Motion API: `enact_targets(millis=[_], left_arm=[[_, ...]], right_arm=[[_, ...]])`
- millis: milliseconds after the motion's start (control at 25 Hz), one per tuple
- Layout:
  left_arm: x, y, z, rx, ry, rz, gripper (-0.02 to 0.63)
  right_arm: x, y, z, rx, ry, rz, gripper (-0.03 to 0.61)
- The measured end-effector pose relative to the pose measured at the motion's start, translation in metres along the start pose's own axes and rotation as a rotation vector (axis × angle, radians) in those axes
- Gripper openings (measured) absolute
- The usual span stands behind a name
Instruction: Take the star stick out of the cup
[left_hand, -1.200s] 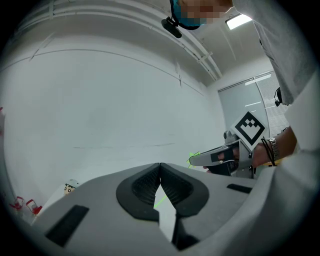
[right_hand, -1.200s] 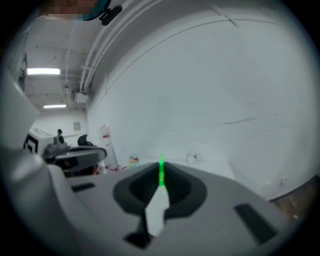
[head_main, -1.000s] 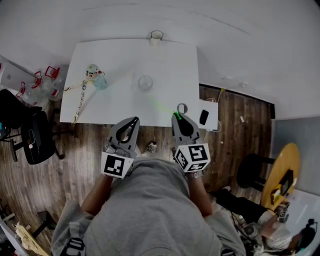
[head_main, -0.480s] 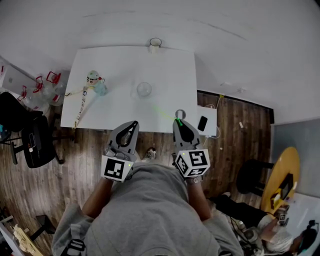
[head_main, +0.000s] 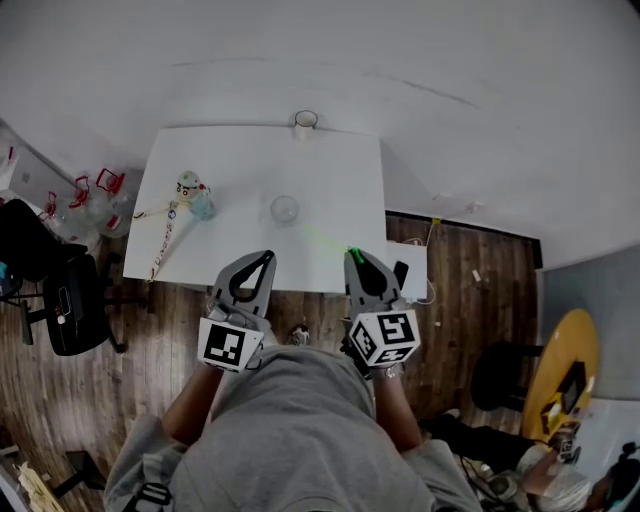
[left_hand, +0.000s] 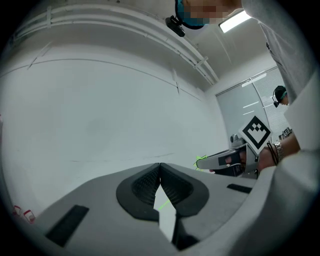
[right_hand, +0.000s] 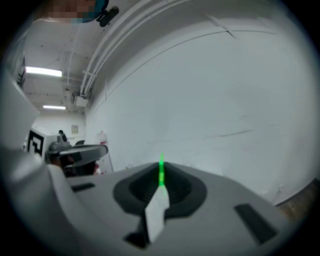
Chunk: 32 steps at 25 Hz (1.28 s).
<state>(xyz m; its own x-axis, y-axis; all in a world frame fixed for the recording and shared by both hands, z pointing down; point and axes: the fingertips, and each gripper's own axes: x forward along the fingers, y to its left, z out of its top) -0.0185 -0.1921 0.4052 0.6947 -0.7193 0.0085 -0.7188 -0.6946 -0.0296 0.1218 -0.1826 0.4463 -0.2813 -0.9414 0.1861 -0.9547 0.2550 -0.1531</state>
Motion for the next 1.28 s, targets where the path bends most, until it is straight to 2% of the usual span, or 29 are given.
enact_targets(millis=[440,840,1160,1280], left_arm=[[0.017,0.006,0.05,0.036,-0.078,0.003,0.032],[0.025,0.005,0.084,0.104,-0.129,-0.001,0.032],[0.025,0.001,0.105,0.1,-0.168,-0.008,0.032],[0.025,0.0,0.104,0.139,-0.173,-0.014,0.032]], right_arm=[[-0.004,-0.006,0.052,-0.049,-0.086,-0.009,0.044],[-0.015,-0.011,0.09,-0.099,-0.155,-0.033,0.044],[-0.028,-0.018,0.115,-0.111,-0.219,-0.062,0.044],[-0.033,-0.018,0.122,-0.121,-0.239,-0.063,0.044]])
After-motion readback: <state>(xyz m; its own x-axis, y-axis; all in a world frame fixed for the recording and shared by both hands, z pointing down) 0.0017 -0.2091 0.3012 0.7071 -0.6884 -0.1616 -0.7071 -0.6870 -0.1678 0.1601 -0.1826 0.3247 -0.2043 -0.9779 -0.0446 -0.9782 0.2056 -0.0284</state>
